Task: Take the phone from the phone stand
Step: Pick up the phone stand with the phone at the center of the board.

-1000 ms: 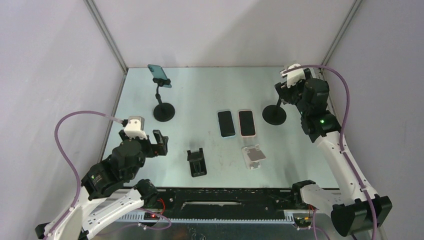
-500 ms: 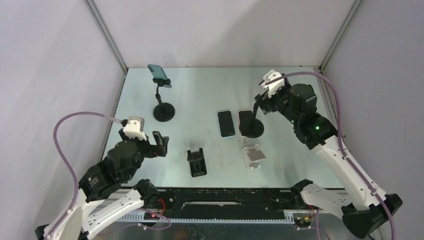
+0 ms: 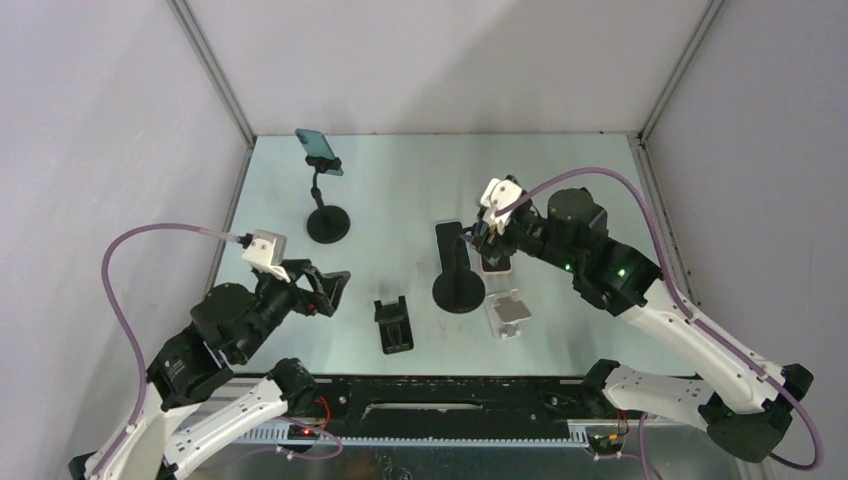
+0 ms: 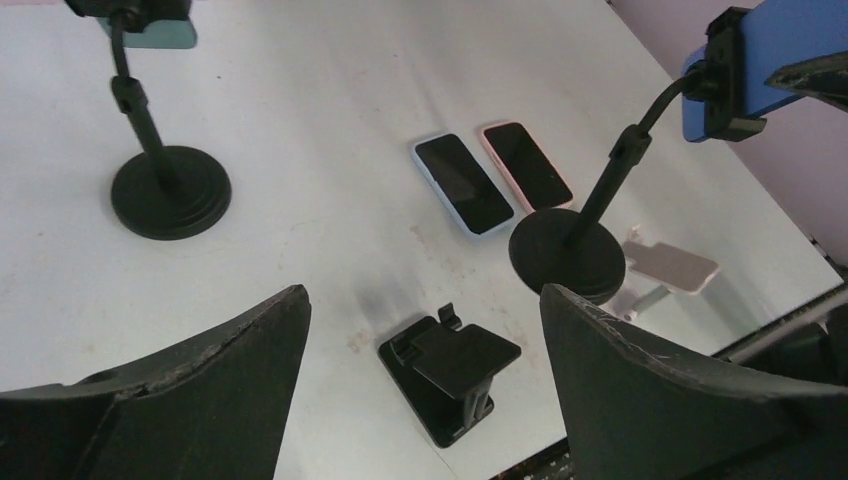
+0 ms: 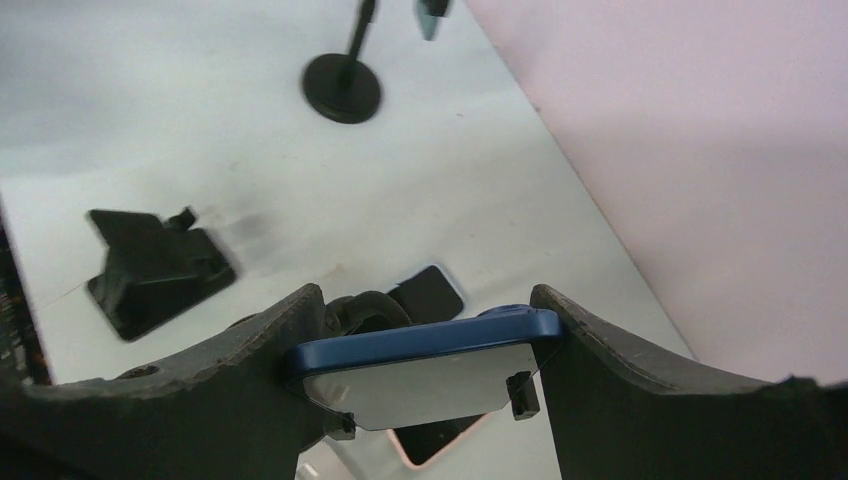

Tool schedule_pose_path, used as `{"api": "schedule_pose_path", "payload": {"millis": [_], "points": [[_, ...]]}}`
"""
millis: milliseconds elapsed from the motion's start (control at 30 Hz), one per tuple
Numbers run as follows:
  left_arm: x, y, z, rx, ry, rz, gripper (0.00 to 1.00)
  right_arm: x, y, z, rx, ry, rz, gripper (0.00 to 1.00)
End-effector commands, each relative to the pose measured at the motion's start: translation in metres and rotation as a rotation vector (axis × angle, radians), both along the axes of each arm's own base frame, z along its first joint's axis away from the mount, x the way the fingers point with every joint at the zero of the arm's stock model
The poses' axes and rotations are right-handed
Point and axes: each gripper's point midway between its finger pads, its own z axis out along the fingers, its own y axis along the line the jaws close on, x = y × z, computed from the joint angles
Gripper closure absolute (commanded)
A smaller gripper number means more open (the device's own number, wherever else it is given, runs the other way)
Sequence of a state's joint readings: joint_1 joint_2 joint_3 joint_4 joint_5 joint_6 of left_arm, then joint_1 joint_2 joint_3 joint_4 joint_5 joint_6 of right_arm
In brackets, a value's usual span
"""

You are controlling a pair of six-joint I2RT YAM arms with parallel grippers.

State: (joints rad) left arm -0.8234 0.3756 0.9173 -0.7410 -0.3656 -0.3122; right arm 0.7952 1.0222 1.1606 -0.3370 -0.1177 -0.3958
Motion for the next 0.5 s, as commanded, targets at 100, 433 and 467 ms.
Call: {"api": "schedule_pose_path", "payload": {"millis": [100, 433, 467], "points": [[-0.005, -0.029, 0.005, -0.019, 0.003, -0.142, 0.10, -0.042, 0.030, 0.039, 0.025, -0.112, 0.217, 1.00], [-0.035, -0.106, -0.017, -0.081, 0.091, -0.511, 0.16, -0.066, 0.041, -0.003, 0.034, -0.091, 0.319, 1.00], [-0.043, -0.112, -0.018, -0.081, 0.086, -0.541, 0.16, -0.070, 0.040, -0.007, 0.036, -0.097, 0.336, 1.00]]}}
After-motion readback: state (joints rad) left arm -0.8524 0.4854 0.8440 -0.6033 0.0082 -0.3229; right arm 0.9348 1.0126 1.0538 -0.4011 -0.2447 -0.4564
